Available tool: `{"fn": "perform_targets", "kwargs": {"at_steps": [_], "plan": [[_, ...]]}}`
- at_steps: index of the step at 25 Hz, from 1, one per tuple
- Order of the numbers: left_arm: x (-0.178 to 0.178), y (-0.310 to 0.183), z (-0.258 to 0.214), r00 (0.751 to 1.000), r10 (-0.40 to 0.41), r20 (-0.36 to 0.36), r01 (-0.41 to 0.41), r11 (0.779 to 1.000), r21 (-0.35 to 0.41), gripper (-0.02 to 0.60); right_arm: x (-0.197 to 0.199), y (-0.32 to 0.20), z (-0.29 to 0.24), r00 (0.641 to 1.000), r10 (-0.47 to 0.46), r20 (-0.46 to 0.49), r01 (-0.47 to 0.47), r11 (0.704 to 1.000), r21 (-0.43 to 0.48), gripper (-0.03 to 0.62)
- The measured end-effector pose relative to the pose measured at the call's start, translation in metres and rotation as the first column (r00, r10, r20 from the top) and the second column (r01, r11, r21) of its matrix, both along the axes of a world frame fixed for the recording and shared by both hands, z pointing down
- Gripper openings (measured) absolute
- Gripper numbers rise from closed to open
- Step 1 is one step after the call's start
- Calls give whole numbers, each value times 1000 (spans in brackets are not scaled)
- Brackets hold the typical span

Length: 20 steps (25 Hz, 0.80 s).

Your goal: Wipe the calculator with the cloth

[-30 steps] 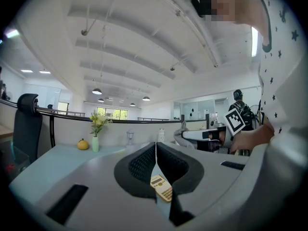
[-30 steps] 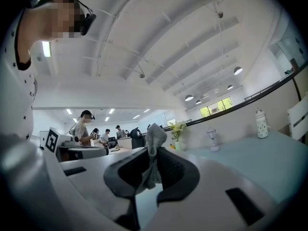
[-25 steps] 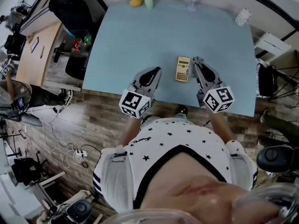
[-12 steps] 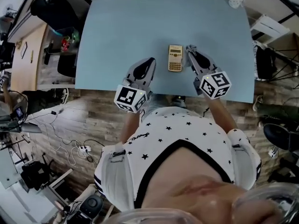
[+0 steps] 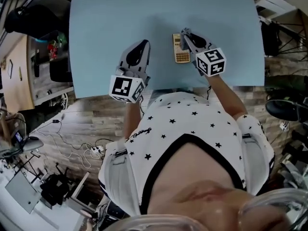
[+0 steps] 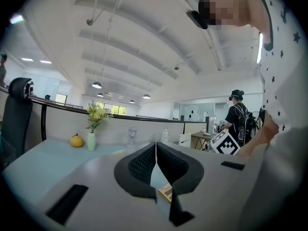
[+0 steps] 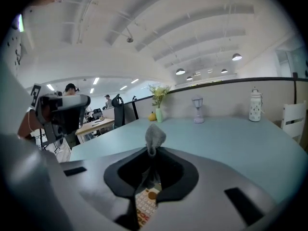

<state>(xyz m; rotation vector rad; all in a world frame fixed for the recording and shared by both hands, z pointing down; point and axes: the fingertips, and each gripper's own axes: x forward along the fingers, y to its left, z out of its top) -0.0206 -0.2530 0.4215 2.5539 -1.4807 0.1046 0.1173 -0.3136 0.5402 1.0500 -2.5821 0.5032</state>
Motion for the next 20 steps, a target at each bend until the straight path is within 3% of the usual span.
{"fn": "perform_targets", "kwargs": {"at_steps": [7, 20], "plan": [[-26, -23, 10, 1000, 15, -23, -16, 1000, -7, 31, -37, -4, 48, 990, -62, -123, 53, 996, -71, 38], [-43, -22, 20, 1000, -8, -20, 7, 999, -44, 31, -46, 3, 94, 968, -118, -220, 85, 984, -154, 38]]}}
